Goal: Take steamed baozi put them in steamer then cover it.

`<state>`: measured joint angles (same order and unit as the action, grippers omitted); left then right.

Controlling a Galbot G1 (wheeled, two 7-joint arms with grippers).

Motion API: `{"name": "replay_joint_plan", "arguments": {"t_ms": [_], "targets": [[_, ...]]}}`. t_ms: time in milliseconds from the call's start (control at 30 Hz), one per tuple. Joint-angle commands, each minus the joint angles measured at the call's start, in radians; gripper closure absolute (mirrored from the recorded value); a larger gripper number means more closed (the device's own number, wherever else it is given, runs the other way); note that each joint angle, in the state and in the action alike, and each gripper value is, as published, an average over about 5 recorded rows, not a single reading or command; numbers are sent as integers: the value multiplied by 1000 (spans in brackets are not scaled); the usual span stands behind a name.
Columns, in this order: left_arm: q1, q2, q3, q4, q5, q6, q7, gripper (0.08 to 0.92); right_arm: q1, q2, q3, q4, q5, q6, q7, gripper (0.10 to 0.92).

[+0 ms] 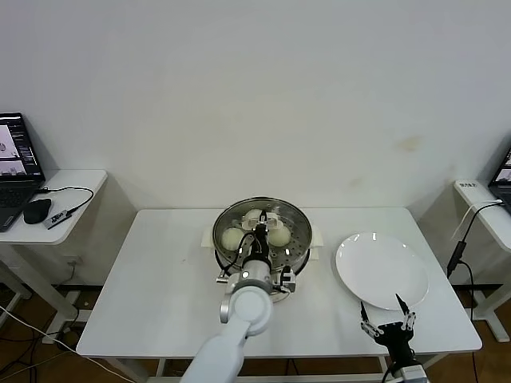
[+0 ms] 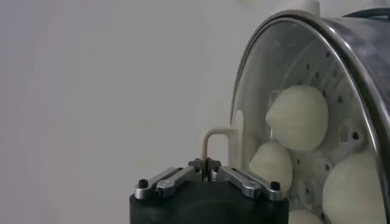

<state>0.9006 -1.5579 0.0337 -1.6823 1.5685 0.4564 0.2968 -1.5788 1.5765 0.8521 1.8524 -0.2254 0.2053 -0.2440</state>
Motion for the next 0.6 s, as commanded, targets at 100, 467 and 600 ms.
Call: {"name": "replay_joint_plan", "arguments": {"t_ms": [100,467,600], "targets": [[49,48,1,-124,-40,-3,-2,736,-1,-2,-1,0,-1,-1,-1,203],[278,236,-117,-423,-276,-41,-119,398,-19,-52,7,4,47,-8,-2,203],[379,339,-238,-492,-609,-79,-288,286,-26,-76,-6,14,92,-20,2,203]]}}
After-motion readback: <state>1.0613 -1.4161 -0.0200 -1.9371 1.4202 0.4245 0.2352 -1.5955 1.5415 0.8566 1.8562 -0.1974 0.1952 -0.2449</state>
